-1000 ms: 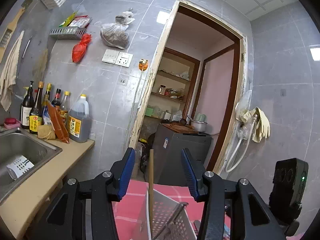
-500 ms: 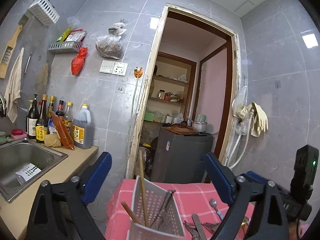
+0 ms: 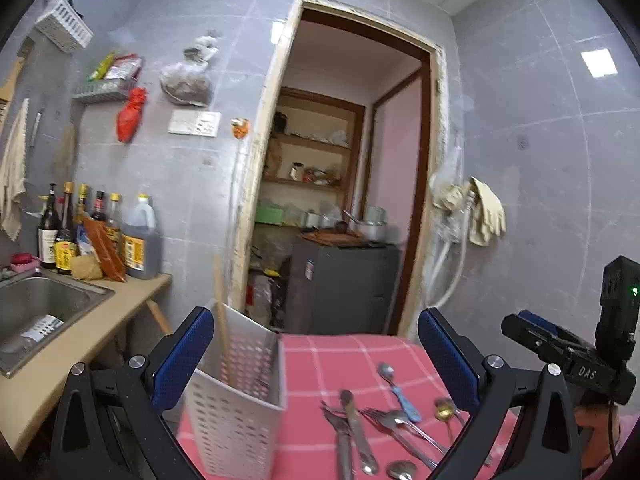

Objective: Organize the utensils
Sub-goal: 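Move both open tools back over the remaining utensils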

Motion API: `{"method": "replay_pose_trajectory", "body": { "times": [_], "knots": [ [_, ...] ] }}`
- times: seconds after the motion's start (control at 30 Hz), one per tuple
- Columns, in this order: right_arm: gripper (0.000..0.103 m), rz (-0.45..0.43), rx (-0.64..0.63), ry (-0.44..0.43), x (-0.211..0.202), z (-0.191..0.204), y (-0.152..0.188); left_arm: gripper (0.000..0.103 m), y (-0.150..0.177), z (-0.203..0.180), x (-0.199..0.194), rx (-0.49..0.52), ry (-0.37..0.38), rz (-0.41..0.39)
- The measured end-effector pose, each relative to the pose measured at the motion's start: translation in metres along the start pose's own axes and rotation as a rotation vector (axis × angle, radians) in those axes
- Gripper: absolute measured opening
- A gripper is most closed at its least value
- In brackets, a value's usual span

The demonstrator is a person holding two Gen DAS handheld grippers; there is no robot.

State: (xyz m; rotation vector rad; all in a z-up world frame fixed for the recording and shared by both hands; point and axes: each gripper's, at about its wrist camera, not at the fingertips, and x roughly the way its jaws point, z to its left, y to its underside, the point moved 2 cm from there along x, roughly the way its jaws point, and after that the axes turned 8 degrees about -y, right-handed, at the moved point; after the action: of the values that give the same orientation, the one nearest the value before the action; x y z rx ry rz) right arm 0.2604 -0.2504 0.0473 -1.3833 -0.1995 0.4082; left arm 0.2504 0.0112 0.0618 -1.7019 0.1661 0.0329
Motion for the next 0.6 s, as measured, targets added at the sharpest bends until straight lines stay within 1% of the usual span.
{"method": "replay_pose_trajectory", "body": {
  "times": [0.13, 0.3, 0.47, 0.6],
  "knots": [
    [0.102, 0.025, 0.011, 0.029, -0.016, -0.014, 0.004, 0.103, 0.01, -0.013, 0.001, -0.005, 0.044, 0.063],
    [0.102, 0.075, 0.036, 0.052, -0.021, -0.028, 0.014, 0.103, 0.024, -0.025, 0.004, 0.008, 0.063, 0.136],
    [0.102, 0.165, 0.069, 0.042, -0.016, -0.041, 0.026, 0.103, 0.037, -0.034, 0.011, 0.035, 0.079, 0.221],
    [0.101, 0.254, 0.086, 0.024, -0.009, -0.05, 0.039, 0.103, 0.047, -0.038, 0.016, 0.036, 0.122, 0.301]
  ]
}}
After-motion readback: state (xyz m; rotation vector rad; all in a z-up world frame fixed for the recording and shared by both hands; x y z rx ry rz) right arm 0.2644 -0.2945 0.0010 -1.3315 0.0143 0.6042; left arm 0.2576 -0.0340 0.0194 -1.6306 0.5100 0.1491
